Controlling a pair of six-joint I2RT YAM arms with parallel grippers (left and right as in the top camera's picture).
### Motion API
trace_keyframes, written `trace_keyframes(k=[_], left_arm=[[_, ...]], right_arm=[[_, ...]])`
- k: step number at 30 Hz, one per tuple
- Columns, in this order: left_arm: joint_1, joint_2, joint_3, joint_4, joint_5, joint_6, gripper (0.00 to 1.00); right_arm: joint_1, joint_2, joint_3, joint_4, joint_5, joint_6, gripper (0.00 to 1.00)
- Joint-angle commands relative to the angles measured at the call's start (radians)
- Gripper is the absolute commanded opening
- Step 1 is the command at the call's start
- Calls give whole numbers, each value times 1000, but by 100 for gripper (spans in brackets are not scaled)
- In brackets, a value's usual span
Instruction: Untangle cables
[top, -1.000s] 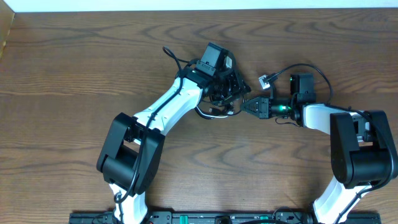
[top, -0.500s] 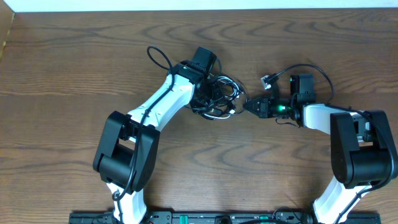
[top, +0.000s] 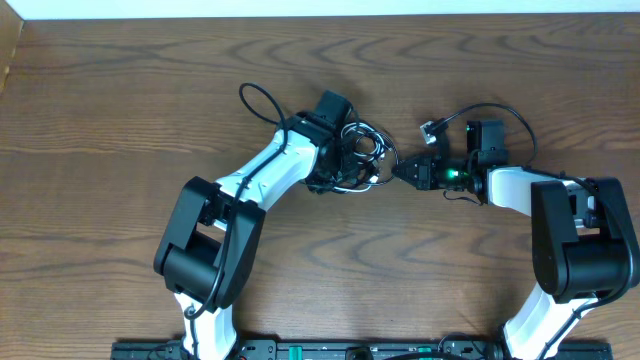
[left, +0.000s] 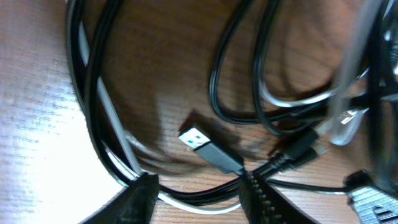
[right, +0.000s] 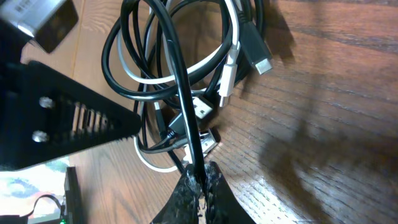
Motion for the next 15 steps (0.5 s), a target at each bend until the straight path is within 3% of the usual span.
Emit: trace_keyframes(k=[1,5,15], left_arm=[[-4,22,-31,-20,-23,65,34],[-4,22,-38,-78,-105,154,25],[-3,22,-39,-190,-333,302,25]], right_arm=[[3,3,1,-4,0,-7,1],[3,3,1,-3,17,-7,1],[2,3,1,-3,45,-7,1]])
